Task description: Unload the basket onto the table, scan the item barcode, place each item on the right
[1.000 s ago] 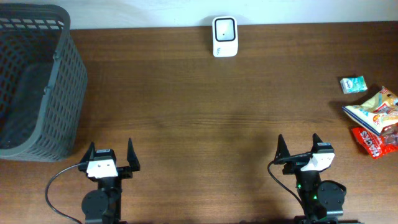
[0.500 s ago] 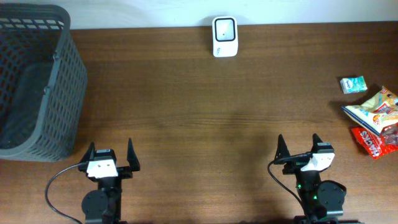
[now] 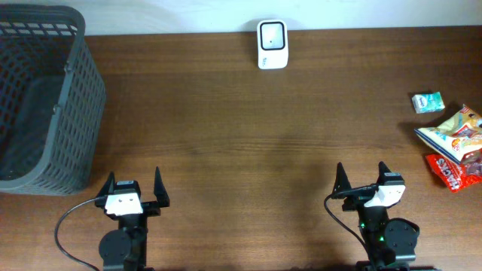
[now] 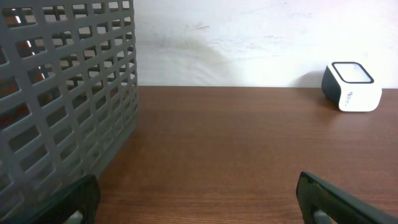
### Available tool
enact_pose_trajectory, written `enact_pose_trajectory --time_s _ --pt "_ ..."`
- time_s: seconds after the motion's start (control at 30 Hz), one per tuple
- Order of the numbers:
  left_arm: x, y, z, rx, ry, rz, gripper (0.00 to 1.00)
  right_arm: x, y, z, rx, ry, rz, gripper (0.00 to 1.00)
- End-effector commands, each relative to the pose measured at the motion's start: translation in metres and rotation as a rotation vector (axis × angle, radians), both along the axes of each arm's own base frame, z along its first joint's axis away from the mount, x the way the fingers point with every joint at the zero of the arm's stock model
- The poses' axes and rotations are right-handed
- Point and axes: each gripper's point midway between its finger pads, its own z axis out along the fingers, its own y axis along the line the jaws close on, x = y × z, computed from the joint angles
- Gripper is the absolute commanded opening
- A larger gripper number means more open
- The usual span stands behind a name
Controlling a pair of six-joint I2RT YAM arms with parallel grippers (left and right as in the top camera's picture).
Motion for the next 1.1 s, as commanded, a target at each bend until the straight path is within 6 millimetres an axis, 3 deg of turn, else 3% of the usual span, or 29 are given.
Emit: enact_pose_trajectory --time_s 0.0,1.07 --pt "-0.0002 -0.0011 -0.0008 0.014 0.002 -0.010 0.99 0.0000 -0.0007 -0.0023 0.000 0.002 -0.001 0.98" --pt "-0.0002 -0.0011 -0.0010 0.014 0.002 -0.010 0.99 0.0000 -0.0014 -0.0028 -0.028 0.003 -0.004 0.98"
